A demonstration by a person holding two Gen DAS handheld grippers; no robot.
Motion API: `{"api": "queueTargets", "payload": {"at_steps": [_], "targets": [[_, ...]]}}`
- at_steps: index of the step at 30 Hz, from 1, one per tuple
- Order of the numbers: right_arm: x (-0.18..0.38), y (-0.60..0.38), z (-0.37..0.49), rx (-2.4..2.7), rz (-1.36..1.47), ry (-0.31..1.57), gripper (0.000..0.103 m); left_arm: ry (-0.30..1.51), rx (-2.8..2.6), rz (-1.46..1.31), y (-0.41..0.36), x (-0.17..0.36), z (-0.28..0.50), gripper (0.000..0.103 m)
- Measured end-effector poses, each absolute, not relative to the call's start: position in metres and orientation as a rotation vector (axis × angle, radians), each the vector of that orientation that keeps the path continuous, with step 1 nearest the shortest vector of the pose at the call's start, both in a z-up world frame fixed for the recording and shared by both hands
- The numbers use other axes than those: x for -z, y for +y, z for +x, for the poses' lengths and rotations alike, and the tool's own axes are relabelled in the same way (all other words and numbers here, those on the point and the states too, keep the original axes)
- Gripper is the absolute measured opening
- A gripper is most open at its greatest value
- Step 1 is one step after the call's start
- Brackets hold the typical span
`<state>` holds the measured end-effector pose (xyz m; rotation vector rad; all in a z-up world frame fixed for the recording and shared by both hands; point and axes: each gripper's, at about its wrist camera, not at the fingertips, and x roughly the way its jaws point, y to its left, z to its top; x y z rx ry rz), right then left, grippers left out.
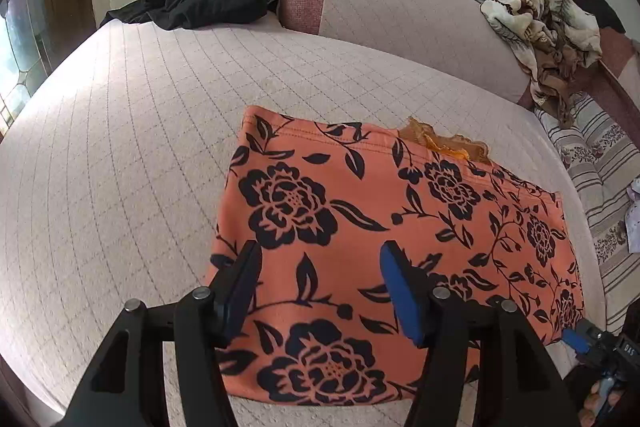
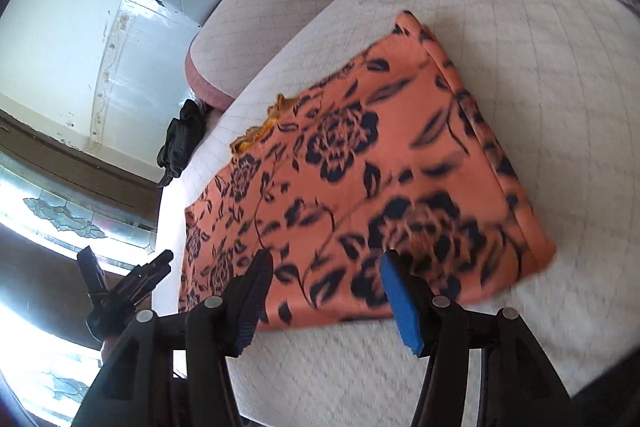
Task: Fold small clothes
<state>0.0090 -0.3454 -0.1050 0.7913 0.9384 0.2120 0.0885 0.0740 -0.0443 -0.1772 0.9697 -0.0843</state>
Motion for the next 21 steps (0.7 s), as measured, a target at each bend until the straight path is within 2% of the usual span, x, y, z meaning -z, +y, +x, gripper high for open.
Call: {"api": "queueTargets", "payload": {"at_steps": [4,11,19,21], "targets": [[0.137,-0.356,-0.017,-0.151,0.906,0.974,0.06,0.973,0.102,-0.176,0.055,0.057,0.063,0.069],[0.147,-0.391,-0.003,-0.107,1.114,0.901,0.06,0.995,0.079,-0.032,0.017,0.081,0.056,0.069],[0.15,-0.408,0.008,-0.043,1.193,0.823,0.058,0.958,0.102,-0.028,0.001,0.066,0.055,0.069],[0.147,-0.408,0.01,-0.033,1.179,0.818,0.053,0.949,0.109,-0.012,-0.005,0.066,0.056,0.069]]}}
